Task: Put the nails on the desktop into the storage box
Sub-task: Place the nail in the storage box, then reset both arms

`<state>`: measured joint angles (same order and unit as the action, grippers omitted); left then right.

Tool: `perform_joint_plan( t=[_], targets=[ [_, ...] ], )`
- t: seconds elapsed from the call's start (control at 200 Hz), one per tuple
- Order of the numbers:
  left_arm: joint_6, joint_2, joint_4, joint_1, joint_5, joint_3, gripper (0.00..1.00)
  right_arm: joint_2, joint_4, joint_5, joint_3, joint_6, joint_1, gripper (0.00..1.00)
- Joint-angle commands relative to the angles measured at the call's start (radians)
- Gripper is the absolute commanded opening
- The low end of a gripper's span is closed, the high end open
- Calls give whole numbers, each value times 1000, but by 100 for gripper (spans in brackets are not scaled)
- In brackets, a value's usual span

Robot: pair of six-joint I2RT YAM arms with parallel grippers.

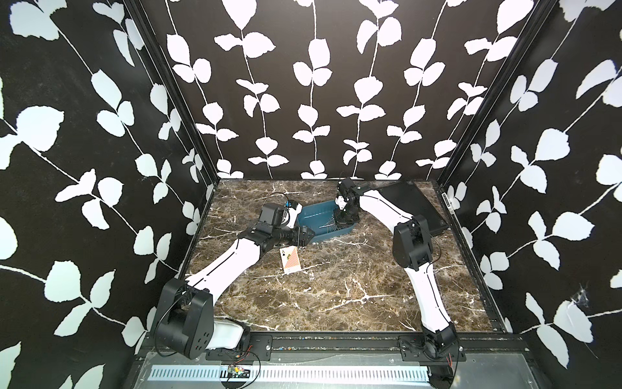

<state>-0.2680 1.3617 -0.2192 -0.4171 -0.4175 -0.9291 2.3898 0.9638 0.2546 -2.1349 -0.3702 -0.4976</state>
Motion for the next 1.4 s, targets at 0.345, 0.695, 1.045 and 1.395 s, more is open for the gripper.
perform_joint_plan(
  t=[0.345,0.695,1.045,1.395],
  targets=[
    [34,-85,-100,16,98,-54,75,-241,-5,-38,28,11,-5,28],
    [18,-233,-204,114,276,-63,81,-729,-455,-109,487,54,40,36],
    [36,-343,-209,141,463,-5,87,-1199,-757,-251,1080,187,219,38],
    [119,-333,-105,154,643,123,86,-1507,-893,-407,1517,238,361,50]
  ],
)
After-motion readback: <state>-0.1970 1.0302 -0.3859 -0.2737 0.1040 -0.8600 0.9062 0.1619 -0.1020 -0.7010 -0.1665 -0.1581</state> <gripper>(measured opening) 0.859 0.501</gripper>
